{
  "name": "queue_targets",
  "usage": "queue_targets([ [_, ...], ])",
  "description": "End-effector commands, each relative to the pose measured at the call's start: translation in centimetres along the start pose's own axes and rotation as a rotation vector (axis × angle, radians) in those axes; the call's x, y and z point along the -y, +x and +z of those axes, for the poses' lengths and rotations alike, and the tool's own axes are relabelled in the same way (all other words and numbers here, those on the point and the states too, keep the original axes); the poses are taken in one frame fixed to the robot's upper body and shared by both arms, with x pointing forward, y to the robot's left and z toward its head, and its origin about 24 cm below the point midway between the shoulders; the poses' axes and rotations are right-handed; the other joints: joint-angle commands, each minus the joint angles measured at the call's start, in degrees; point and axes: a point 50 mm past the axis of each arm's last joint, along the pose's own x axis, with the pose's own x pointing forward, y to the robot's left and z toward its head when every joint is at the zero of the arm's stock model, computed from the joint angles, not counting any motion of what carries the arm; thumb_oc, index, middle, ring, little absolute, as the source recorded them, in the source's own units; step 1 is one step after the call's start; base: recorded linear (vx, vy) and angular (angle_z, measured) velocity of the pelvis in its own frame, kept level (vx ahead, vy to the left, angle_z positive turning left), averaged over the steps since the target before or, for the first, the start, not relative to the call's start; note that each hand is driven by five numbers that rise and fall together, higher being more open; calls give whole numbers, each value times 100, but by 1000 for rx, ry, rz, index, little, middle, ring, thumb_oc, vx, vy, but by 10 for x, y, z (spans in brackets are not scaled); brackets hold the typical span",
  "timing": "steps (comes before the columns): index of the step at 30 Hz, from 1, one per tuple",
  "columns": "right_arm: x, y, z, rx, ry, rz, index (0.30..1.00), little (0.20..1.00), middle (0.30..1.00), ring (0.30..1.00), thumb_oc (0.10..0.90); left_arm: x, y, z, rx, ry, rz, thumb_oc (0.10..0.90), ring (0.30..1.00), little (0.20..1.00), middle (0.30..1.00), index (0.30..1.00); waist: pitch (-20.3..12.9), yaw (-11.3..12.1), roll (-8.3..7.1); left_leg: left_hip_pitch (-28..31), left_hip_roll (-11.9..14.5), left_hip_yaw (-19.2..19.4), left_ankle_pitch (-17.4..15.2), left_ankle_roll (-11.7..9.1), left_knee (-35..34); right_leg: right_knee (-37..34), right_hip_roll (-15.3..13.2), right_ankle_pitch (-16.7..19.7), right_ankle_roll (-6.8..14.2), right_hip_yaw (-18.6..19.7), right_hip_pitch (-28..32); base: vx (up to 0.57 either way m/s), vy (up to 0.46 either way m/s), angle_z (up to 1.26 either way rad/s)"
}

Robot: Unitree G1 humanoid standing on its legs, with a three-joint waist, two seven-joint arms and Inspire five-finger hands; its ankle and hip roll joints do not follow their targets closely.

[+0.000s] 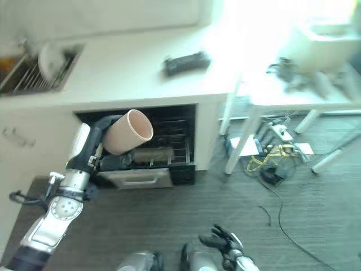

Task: Place the dishes in the dishwasher.

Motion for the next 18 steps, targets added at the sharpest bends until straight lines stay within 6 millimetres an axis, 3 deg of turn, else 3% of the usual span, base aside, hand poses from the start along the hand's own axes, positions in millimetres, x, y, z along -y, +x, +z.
queue_targets([
  [1,28,-15,-6,31,6,-85,900,900,900,900,800,-44,41,28,217,70,160,400,300,300,300,300,-70,-167,-327,694,-75,1116,-227,341,-963,-1211,255,-75,-189,-805,941,117,-39,-108],
  [9,32,-21,-23,-34,-13,-110,900,900,900,900,800,-42,51,33,233,66,124,400,300,300,300,300,-239,-364,-385,745,-67,1239,-462,520,-963,-1211,323,-62,-112,-711,928,11,111,-1],
  [15,42,-26,-34,-104,-16,-174,900,900,900,900,800,-37,59,43,269,68,57,400,300,300,300,300,-186,-535,-456,909,29,1558,-537,623,-963,-1211,379,-52,-133,-612,989,-47,39,-1],
  [16,46,-29,-35,-107,-13,-195,900,900,900,900,800,-33,60,47,293,54,49,400,300,300,300,300,-104,-574,-535,1096,8,1858,-489,610,-963,-1211,270,-76,-150,-656,1045,-19,60,20],
  [18,52,-30,-33,-104,-28,-230,900,900,900,900,800,-30,61,53,316,35,48,400,300,300,300,300,57,-496,-696,1170,-181,1804,-301,538,-963,-1211,92,-10,-189,-567,1091,-68,144,67],
])
